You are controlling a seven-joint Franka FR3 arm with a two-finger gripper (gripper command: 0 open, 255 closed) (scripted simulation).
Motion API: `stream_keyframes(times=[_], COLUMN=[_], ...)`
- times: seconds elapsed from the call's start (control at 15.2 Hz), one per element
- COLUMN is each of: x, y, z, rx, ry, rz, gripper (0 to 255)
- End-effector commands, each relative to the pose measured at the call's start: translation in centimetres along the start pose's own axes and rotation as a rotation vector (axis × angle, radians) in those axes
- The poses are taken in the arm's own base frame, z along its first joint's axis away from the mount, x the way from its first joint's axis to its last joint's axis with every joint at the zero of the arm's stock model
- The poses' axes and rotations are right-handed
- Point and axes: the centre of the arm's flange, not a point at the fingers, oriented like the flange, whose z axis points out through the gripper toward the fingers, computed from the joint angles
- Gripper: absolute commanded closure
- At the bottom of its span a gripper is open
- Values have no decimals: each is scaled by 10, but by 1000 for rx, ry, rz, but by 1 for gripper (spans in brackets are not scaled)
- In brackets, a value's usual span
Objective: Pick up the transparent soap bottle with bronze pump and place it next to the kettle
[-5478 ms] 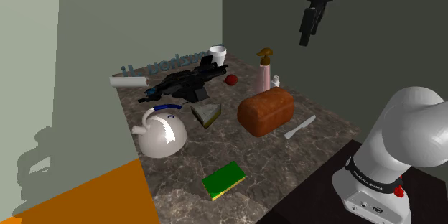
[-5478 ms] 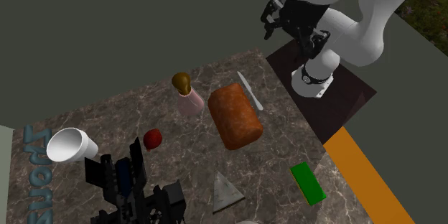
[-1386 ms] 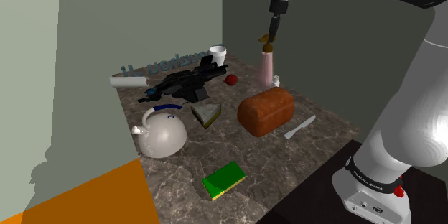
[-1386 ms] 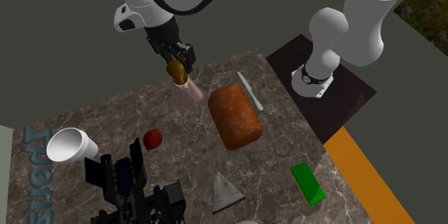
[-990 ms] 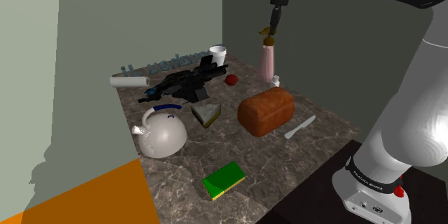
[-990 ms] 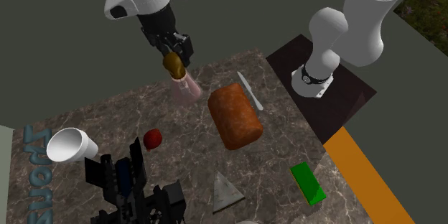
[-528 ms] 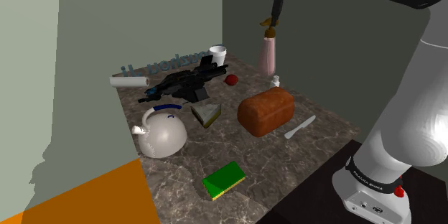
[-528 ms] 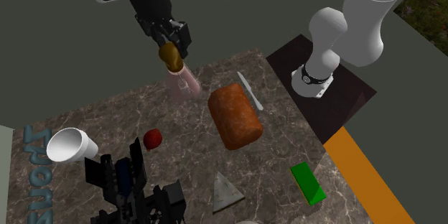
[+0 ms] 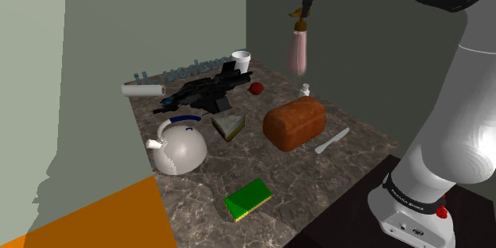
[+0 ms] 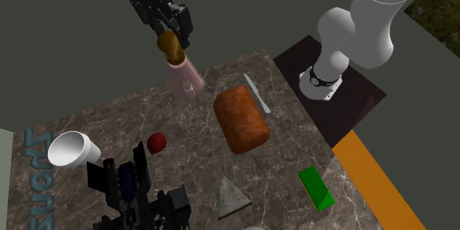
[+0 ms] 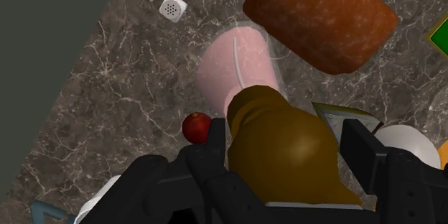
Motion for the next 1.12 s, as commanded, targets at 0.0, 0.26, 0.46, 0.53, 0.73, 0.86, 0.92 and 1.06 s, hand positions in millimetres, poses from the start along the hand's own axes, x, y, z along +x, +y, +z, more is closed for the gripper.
stream_keyframes(times=[0.0,0.26,0.46,0.53,0.73,0.86,0.92,1.06], x=[0,0,1,1,2,6,9,16], y=[-3,-6,-9,-9,-12,-25,-38,-63], z=[-10,-31,-47,-52,-68,-72,-74,-77], rx=[0,0,0,0,0,0,0,0], ry=[0,0,0,0,0,0,0,0], rz=[0,0,0,0,0,0,0,0], gripper=[255,255,255,255,255,255,255,255])
